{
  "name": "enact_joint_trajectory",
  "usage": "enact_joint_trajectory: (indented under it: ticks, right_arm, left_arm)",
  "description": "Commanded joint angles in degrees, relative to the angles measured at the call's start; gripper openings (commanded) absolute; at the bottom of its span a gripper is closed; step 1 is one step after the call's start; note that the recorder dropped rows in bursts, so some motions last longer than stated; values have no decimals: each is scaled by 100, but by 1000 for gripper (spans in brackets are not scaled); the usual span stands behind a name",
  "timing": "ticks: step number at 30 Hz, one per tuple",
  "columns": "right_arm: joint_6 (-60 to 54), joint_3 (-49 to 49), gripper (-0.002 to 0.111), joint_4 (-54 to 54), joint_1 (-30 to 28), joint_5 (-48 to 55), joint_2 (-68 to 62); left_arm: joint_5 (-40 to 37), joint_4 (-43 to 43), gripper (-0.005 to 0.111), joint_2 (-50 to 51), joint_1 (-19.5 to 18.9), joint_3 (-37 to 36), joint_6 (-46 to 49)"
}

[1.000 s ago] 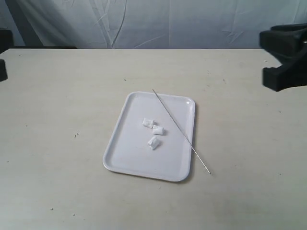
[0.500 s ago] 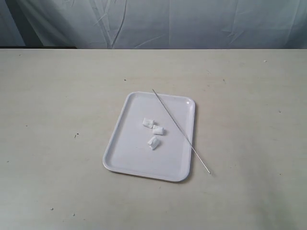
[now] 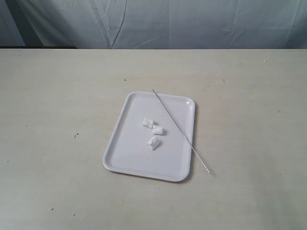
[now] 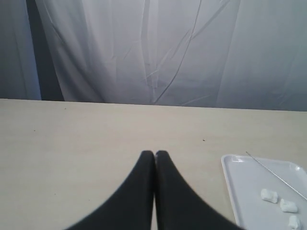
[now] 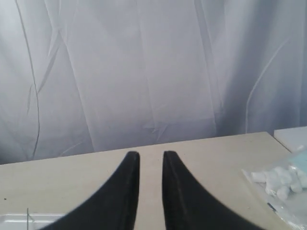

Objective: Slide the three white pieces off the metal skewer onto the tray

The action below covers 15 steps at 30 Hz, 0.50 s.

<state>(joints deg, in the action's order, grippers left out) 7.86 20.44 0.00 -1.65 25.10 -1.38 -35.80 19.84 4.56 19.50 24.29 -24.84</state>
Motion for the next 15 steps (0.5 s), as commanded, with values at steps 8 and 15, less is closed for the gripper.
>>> enact_joint_trajectory:
  ticks: [8,15]
  right_arm:
    - [479,-7,17,-957,-32,855,138]
    - [479,-7,17,-840,-32,851,138]
  left_arm:
    - [18,8,0,-281,4,-30,205]
    - [104,18,0,-281,4,-30,215]
